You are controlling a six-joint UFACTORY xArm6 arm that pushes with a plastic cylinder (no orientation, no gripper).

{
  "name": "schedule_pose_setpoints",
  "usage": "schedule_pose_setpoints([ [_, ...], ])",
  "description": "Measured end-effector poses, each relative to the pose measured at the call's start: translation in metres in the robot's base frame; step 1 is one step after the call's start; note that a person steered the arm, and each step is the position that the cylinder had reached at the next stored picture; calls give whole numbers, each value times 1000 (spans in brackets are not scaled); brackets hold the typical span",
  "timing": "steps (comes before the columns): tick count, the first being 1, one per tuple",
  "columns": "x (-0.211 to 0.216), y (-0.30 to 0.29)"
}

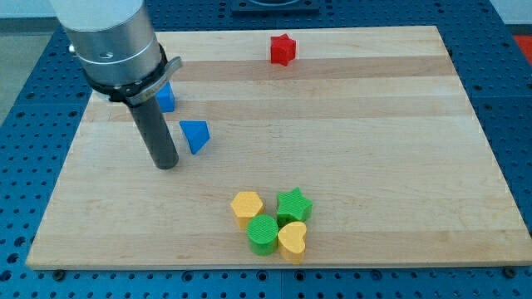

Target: Move the triangle towards the top right corner

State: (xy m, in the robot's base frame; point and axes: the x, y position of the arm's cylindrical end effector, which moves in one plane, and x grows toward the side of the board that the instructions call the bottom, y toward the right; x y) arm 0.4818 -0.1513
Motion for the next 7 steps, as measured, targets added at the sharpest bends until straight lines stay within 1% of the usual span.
schedule_pose_setpoints([
  [1,-12,10],
  [2,-36,14],
  [3,-36,20],
  [4,-44,56],
  [6,-74,173],
  [7,-74,165],
])
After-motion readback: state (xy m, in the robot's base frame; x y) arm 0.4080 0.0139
